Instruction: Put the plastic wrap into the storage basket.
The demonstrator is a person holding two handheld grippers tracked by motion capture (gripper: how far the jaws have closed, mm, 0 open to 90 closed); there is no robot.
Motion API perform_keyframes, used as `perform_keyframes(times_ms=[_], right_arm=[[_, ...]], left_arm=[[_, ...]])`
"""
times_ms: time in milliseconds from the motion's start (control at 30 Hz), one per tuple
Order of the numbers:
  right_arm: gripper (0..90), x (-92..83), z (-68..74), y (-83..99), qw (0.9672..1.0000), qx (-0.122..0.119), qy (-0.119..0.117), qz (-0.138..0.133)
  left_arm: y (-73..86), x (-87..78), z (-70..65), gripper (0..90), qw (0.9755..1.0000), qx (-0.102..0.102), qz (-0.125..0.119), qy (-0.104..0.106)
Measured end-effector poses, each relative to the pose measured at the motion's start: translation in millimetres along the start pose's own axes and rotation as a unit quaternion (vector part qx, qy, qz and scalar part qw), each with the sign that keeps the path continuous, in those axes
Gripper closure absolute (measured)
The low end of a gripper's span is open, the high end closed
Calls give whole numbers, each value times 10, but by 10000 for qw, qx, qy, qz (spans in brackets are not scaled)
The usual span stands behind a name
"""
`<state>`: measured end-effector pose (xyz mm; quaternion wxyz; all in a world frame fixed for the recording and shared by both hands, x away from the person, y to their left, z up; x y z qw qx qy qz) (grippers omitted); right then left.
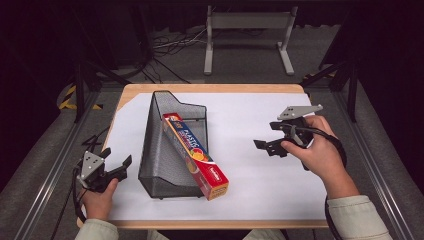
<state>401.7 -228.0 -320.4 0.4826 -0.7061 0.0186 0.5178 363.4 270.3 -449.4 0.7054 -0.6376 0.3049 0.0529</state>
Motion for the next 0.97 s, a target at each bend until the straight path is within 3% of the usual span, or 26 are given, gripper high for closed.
perform_keyframes(times_ms=[500, 800, 967], right_arm=[[155, 331, -303, 652, 9993, 268, 189, 153], [155, 365, -357, 861, 9984, 562, 86, -60], [155, 355, -345, 860, 9985, 547, 75, -63]], left_arm=[[0, -3, -5, 219, 10000, 11, -1, -17], [2, 11, -17, 218, 10000, 61, 20, -6], [6, 16, -23, 218, 10000, 62, 34, -13]])
Point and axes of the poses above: each handheld gripper's, and its own axes: x roughly forward along the jaws, y roughly out of its underside, z roughly to its left, the point moved 3 cm from there along x, roughly forward along the jaws, and after that the axes turned 9 degrees about z, right-handed, at the moved point
